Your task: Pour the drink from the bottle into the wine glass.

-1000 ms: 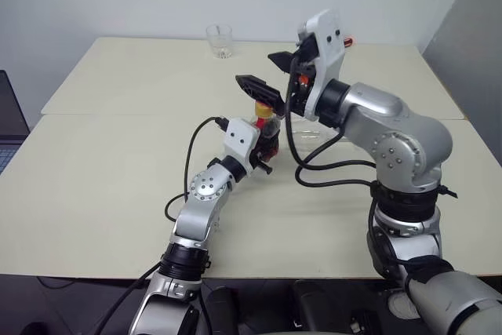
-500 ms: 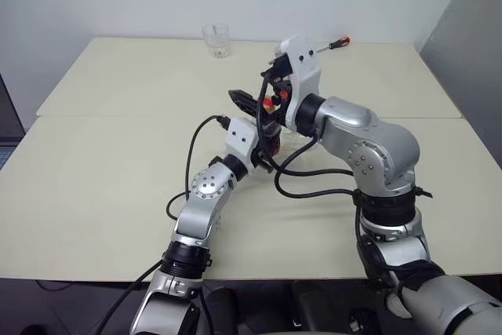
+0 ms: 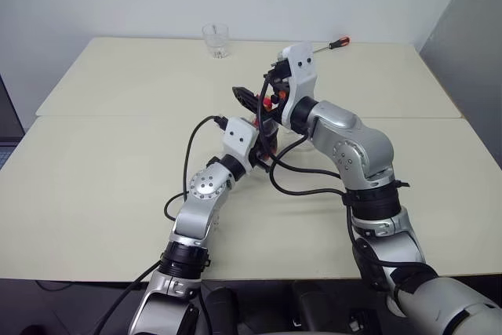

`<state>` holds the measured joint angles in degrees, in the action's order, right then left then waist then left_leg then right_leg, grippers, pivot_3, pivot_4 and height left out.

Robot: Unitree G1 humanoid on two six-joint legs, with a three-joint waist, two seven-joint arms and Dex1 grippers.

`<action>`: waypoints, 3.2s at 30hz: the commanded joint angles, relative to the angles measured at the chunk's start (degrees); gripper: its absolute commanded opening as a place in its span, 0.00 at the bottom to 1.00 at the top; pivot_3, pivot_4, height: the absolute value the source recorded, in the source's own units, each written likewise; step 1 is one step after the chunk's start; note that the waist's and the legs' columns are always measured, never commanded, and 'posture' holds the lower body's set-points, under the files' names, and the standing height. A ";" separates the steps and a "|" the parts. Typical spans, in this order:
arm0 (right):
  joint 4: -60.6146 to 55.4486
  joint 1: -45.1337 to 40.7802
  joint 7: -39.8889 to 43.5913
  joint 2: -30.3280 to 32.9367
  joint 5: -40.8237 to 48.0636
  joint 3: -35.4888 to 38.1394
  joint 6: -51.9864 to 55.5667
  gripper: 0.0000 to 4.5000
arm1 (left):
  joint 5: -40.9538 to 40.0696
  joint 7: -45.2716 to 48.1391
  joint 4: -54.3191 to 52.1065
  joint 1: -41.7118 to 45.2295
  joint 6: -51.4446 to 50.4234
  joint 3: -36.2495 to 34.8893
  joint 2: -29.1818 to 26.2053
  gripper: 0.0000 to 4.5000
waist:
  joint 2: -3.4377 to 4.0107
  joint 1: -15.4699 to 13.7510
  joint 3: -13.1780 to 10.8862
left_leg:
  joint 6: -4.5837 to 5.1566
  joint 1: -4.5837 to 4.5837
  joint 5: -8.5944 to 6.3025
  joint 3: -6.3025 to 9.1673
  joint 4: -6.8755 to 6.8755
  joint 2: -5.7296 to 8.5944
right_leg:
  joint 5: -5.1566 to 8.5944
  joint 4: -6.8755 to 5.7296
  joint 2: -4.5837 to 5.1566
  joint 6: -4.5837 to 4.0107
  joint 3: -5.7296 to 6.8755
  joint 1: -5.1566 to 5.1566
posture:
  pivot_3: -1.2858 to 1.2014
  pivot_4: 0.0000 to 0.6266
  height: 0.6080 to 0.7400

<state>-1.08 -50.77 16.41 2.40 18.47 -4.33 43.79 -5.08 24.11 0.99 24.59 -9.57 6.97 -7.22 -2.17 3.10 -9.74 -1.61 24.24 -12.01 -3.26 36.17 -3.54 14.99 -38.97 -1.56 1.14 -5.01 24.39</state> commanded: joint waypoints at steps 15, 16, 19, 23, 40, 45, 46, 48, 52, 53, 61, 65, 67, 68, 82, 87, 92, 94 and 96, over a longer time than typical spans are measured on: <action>-10.26 1.72 2.30 6.24 2.64 2.23 3.40 1.00 | -0.45 0.07 -2.19 1.60 1.82 0.08 -0.74 0.17 | 0.00 0.01 0.00 | 0.00 -0.01 0.00 0.01 0.00 -0.01 | 0.00 0.00 0.00 0.01 -0.03 0.00 | 0.52 0.24 1.00; -10.99 2.08 2.23 6.30 2.87 2.12 3.80 1.00 | -0.48 0.14 -1.95 1.79 1.93 -0.02 -0.89 0.17 | 0.00 0.01 0.00 | 0.00 -0.01 0.00 0.02 0.00 -0.02 | 0.00 0.00 -0.01 0.01 -0.03 0.00 | 0.52 0.24 1.00; -12.30 2.60 1.92 6.44 3.49 2.16 4.67 1.00 | -0.61 0.23 -1.53 2.16 2.12 -0.18 -1.22 0.17 | 0.00 0.02 0.00 | 0.00 -0.01 0.00 0.02 0.00 -0.02 | 0.00 -0.01 -0.02 0.01 -0.04 0.00 | 0.52 0.24 1.00; -14.56 3.61 1.94 7.16 4.32 2.36 6.22 1.00 | -0.65 0.33 -1.03 2.55 2.33 -0.45 -1.65 0.17 | 0.00 -0.04 0.00 | 0.00 0.00 0.00 0.00 0.00 0.00 | 0.00 0.00 -0.01 0.01 -0.03 0.00 | 0.52 0.24 1.00; -20.01 6.96 1.98 10.40 6.90 3.19 9.89 1.00 | -0.62 0.64 -0.93 2.04 2.72 -0.53 -1.59 0.17 | 0.00 -0.03 0.00 | 0.00 0.00 0.00 0.01 0.00 0.00 | 0.03 0.00 -0.01 0.05 -0.03 0.00 | 0.52 0.24 1.00; -21.19 7.64 2.16 11.31 7.89 2.92 10.66 1.00 | -0.64 0.78 -0.83 2.12 2.69 -0.59 -1.69 0.17 | 0.00 -0.03 0.00 | 0.00 0.00 0.00 0.02 0.00 0.00 | 0.03 0.00 -0.01 0.05 -0.04 0.00 | 0.52 0.24 1.00; -21.68 7.93 2.37 11.62 8.25 2.84 10.98 1.00 | -0.66 0.81 -0.90 2.08 2.65 -0.61 -1.71 0.17 | 0.00 -0.02 0.00 | 0.00 0.00 0.00 0.01 0.00 0.00 | 0.03 0.00 -0.01 0.06 -0.03 0.00 | 0.52 0.24 1.00; -22.63 8.68 3.05 12.60 8.70 2.55 11.39 1.00 | -0.61 0.89 -0.78 2.09 2.67 -0.60 -1.76 0.17 | 0.00 -0.05 0.00 | 0.00 0.00 0.00 0.01 0.00 0.00 | 0.03 0.00 -0.01 0.06 -0.04 0.00 | 0.52 0.24 1.00; -24.86 10.26 4.51 14.20 10.69 3.14 12.42 1.00 | -0.64 0.92 -0.82 2.03 2.61 -0.66 -1.79 0.17 | 0.00 -0.03 0.00 | 0.00 0.00 0.00 0.00 0.00 0.01 | 0.04 0.01 -0.01 0.07 -0.04 0.00 | 0.52 0.24 1.00; -25.16 10.46 4.79 14.51 11.15 3.28 12.58 1.00 | -0.64 0.91 -0.79 2.03 2.60 -0.66 -1.78 0.17 | 0.00 -0.03 0.00 | 0.00 0.00 0.00 0.00 0.00 0.01 | 0.05 0.01 -0.01 0.08 -0.04 0.00 | 0.52 0.24 1.00; -25.88 8.56 4.95 13.97 14.31 4.05 13.09 1.00 | -0.64 0.86 -0.61 2.15 2.69 -0.65 -1.74 0.17 | -0.01 0.00 0.00 | 0.00 -0.01 0.00 0.04 0.00 -0.01 | 0.15 -0.01 -0.03 0.26 -0.06 -0.01 | 0.52 0.24 1.00; -24.62 7.36 4.64 12.85 13.96 2.96 12.40 1.00 | -0.60 0.74 -0.71 2.09 2.67 -0.68 -1.74 0.17 | 0.00 0.00 0.00 | 0.00 -0.01 0.00 0.02 0.01 -0.01 | 0.15 -0.01 -0.03 0.26 -0.06 0.00 | 0.52 0.24 1.00; -23.28 6.72 4.37 12.36 12.79 2.15 11.72 1.00 | -0.56 0.70 -0.79 2.04 2.61 -0.66 -1.78 0.17 | -0.01 -0.02 0.00 | 0.00 -0.01 0.00 0.03 0.01 -0.01 | 0.15 0.00 -0.02 0.26 -0.06 -0.01 | 0.52 0.24 1.00; -22.63 6.41 4.09 11.85 12.49 1.98 11.39 1.00 | -0.58 0.64 -0.95 1.95 2.56 -0.69 -1.77 0.17 | 0.00 -0.02 0.00 | 0.00 -0.01 0.00 0.02 0.01 -0.01 | 0.15 0.00 -0.02 0.26 -0.06 -0.01 | 0.52 0.24 1.00; -15.06 2.10 3.42 7.59 8.38 -1.05 7.47 1.00 | -0.41 0.15 -1.26 1.75 2.58 -0.75 -1.56 0.17 | 0.00 -0.03 0.00 | 0.00 -0.01 0.00 0.02 0.01 -0.01 | 0.14 0.00 -0.02 0.23 -0.05 -0.01 | 0.52 0.24 1.00; -10.86 0.81 3.23 6.79 6.17 -1.25 4.59 1.00 | -0.30 0.03 -1.46 1.62 2.58 -0.54 -1.31 0.17 | 0.00 -0.03 0.00 | 0.00 -0.01 0.00 0.00 0.01 0.00 | 0.13 0.00 -0.02 0.22 -0.04 0.00 | 0.52 0.24 1.00; -7.57 0.12 3.19 6.10 4.39 -0.88 2.23 1.00 | -0.30 -0.02 -1.39 1.80 2.63 -0.78 -1.43 0.17 | 0.00 -0.03 0.00 | 0.00 -0.01 0.00 0.02 0.00 -0.01 | 0.01 0.00 -0.03 0.02 -0.05 0.00 | 0.52 0.24 1.00; -6.72 -0.27 2.93 5.90 3.86 -0.69 2.03 1.00 | -0.26 -0.07 -1.46 1.76 2.62 -0.77 -1.44 0.17 | 0.00 -0.02 0.00 | 0.00 0.00 0.00 0.01 0.00 -0.01 | 0.01 0.00 -0.02 0.02 -0.03 0.00 | 0.52 0.24 1.00; -6.01 -0.57 2.46 5.76 3.40 -0.47 2.04 1.00 | -0.23 -0.15 -1.49 1.76 2.61 -0.79 -1.41 0.17 | 0.00 -0.02 0.00 | 0.00 0.00 0.00 -0.01 0.01 -0.01 | 0.01 0.00 -0.02 0.02 -0.03 0.00 | 0.52 0.24 1.00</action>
<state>-6.31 -49.28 19.52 8.52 22.45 -5.76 47.10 -5.20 24.29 2.27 25.48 -9.17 6.49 -8.79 -2.17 3.08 -9.74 -1.61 24.23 -12.01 -3.28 36.17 -3.54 15.00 -38.97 -1.58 1.16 -5.04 24.38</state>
